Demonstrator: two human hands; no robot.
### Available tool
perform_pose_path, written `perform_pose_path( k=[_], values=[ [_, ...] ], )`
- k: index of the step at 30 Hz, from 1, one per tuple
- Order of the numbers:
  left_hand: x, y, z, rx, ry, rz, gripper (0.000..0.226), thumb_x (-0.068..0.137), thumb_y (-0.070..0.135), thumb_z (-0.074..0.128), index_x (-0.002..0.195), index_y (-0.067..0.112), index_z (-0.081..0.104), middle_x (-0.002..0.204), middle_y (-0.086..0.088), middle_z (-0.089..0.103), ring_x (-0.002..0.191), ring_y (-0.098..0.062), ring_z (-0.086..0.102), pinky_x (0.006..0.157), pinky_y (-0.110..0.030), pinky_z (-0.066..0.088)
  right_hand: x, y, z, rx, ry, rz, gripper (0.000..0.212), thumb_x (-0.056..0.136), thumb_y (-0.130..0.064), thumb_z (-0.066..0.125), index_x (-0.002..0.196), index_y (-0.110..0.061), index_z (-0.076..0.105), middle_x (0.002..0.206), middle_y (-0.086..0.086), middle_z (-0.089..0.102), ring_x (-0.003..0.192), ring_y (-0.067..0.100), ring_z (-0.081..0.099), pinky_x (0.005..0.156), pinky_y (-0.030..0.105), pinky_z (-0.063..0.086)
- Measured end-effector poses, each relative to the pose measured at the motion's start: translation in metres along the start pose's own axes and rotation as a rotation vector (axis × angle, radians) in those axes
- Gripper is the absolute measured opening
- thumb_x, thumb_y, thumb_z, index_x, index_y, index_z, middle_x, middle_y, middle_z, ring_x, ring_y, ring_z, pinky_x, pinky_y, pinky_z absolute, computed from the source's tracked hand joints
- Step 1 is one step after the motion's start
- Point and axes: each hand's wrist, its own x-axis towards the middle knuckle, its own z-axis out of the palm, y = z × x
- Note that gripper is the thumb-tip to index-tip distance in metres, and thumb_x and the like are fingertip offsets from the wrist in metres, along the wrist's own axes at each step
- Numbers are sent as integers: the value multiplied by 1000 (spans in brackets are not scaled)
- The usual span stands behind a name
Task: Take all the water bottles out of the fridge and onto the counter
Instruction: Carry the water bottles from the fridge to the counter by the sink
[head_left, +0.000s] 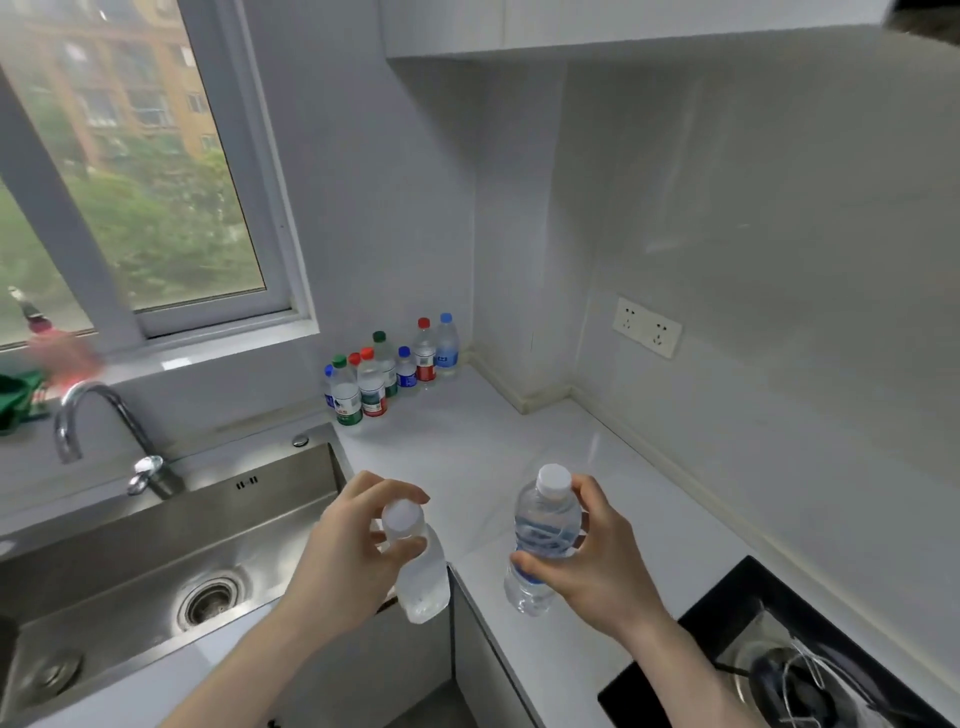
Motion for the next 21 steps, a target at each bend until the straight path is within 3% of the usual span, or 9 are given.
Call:
perform_pose_path(
  k=[9,14,21],
  values=[
    [70,-35,-5,113,35,-83,42,82,16,85,101,47,66,106,27,52,95,-2,62,77,-8,48,95,12,27,-35,-81,-50,71,64,-42,98,119,-38,53,112,-17,70,97,6,71,77,20,58],
    [119,-66,-12,115,-12,-112,44,80,17,87,101,49,65,109,24,54,90,-6,66,79,-36,61,133,17,50,-37,-72,-25,69,64,-39,98,117,-37,54,109,-18,71,95,5,71,77,19,57],
    [200,-112,-18,181,-98,-53,41,79,23,88,107,43,66,113,27,51,98,-14,63,87,-36,60,189,22,82,-64,-32,57,61,64,-30,95,111,-36,55,103,-17,72,89,5,71,76,26,58]
  ],
)
